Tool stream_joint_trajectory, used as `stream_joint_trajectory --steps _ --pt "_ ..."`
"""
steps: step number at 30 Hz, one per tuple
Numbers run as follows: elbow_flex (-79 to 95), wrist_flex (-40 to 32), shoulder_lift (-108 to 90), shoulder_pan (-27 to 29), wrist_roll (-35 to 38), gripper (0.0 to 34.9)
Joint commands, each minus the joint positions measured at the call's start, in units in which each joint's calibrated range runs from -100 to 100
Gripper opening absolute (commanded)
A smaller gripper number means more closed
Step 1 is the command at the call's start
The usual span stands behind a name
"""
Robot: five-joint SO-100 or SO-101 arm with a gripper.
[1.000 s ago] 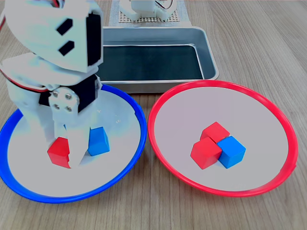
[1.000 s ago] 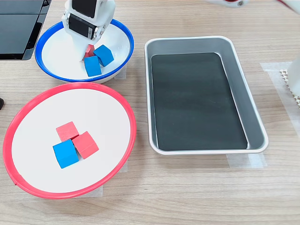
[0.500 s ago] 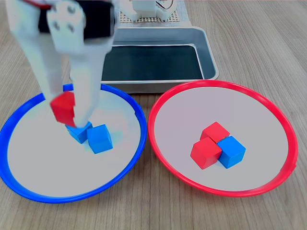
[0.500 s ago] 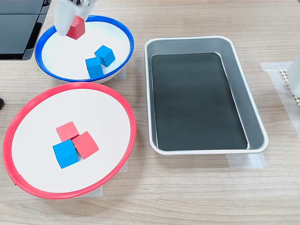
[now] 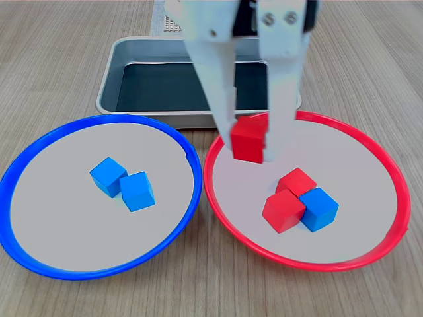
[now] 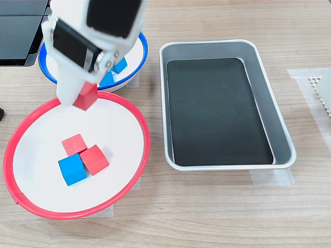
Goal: Relocate any misplaced blocks to their matching dishes.
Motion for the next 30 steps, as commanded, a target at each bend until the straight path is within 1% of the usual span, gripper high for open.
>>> stream_joint_trajectory --steps 1,4,8,17,19,21,23,24,29,30 --pt "2.62 -4.64 -0.97 -4.2 -0.29 0.4" --pt "4.62 -6.04 0.14 -5.52 0.83 0.4" --pt "7.08 -6.12 0.31 -5.23 2.98 0.4" --pt "8.35 -6.12 1.76 -1.09 5.91 0.5" --pt "8.08 -6.12 2.1 -0.72 5.96 2.0" --pt "7.53 -5.96 2.44 -0.53 6.01 5.3" --pt "6.62 -5.96 3.04 -0.53 6.01 6.7" --pt "5.98 -5.87 3.38 -0.53 6.01 8.2" --pt "3.8 -5.05 3.81 -0.72 5.57 10.8" --pt "3.16 -4.22 3.55 -0.72 5.52 12.2"
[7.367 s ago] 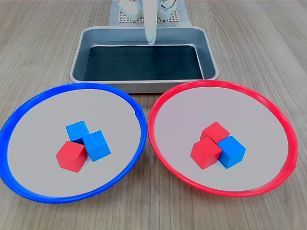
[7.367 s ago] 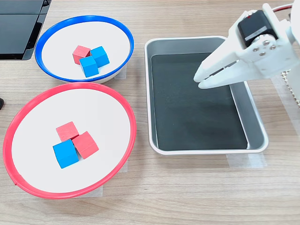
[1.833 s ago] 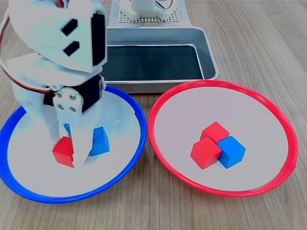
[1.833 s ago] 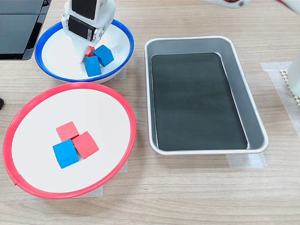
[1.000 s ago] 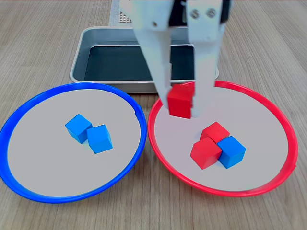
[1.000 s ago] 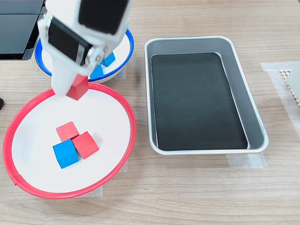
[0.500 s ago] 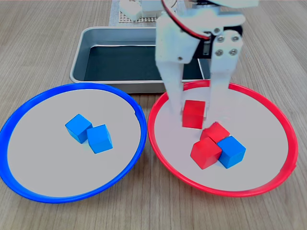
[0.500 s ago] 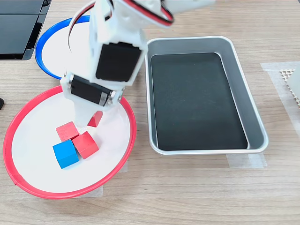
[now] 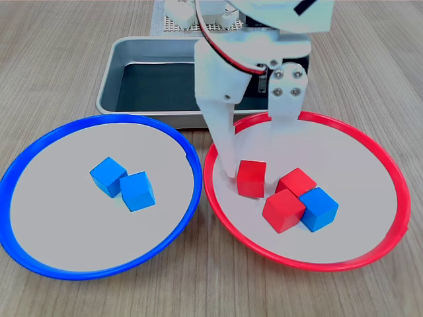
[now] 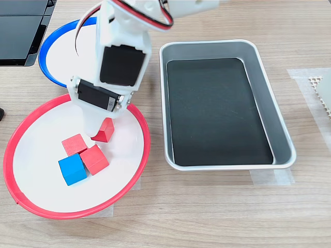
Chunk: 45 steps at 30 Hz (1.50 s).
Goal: Relocate any misplaced blocks to their matching dishes.
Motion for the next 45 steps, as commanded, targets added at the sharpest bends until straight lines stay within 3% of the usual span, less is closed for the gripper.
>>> stream_joint_trajectory --steps 1,13,22,27,45 --pt "-4.01 1.74 -1.22 0.26 -0.39 12.6" --pt "-18.57 10.49 -2.25 -0.59 5.71 13.2" --pt "-18.57 0.17 -0.2 -1.16 18.51 13.6" --pt "-22.4 -1.81 4.58 -0.59 24.81 14.5" --pt "-21.67 0.66 9.1 -7.46 24.37 15.7"
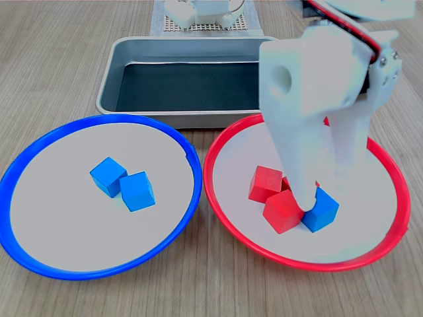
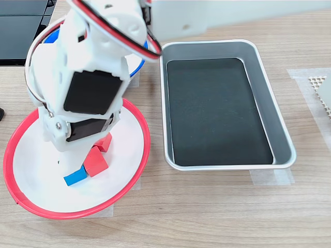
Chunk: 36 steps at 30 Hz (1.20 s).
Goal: Relocate any misplaced blocks to their matching dishes.
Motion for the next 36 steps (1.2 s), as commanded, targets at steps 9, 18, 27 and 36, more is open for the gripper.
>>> stream_joint_trajectory --steps 9,18,27,36 --pt "-2.98 2.64 1.51 -1.26 -0.24 16.1" --pt "-6.26 2.4 3.9 -0.13 0.0 16.7" --pt "-6.35 1.9 4.92 0.43 0.59 17.0" --pt "-7.17 1.74 6.71 0.34 0.88 16.8"
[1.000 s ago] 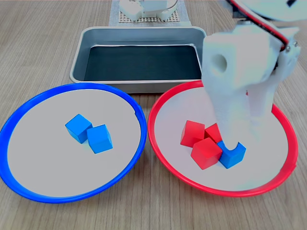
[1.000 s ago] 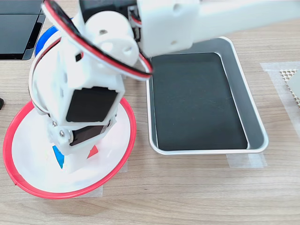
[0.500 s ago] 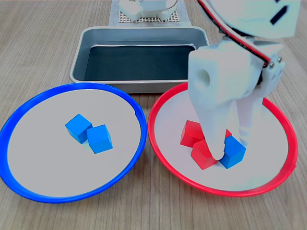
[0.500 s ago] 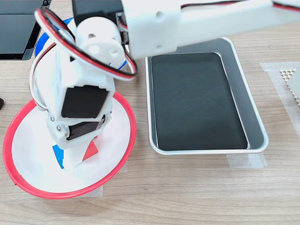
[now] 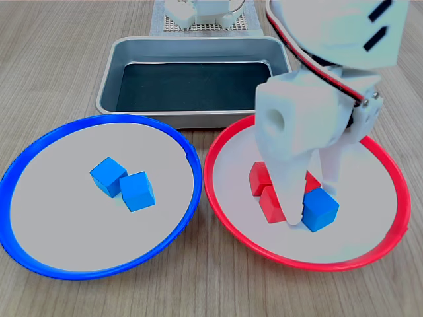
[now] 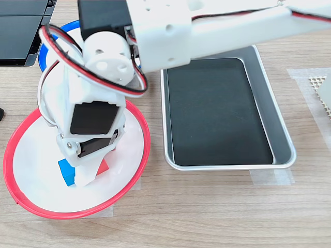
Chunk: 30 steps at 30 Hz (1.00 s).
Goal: Relocate any misplaced blocks to their matching dishes.
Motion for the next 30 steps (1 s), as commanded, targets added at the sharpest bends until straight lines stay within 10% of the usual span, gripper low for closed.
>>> stream_joint_trajectory --steps 1,30 --pt "-2.9 -0.47 -0.53 -0.02 0.24 16.8" --pt "-3.27 1.6 1.6 -0.58 0.49 14.7"
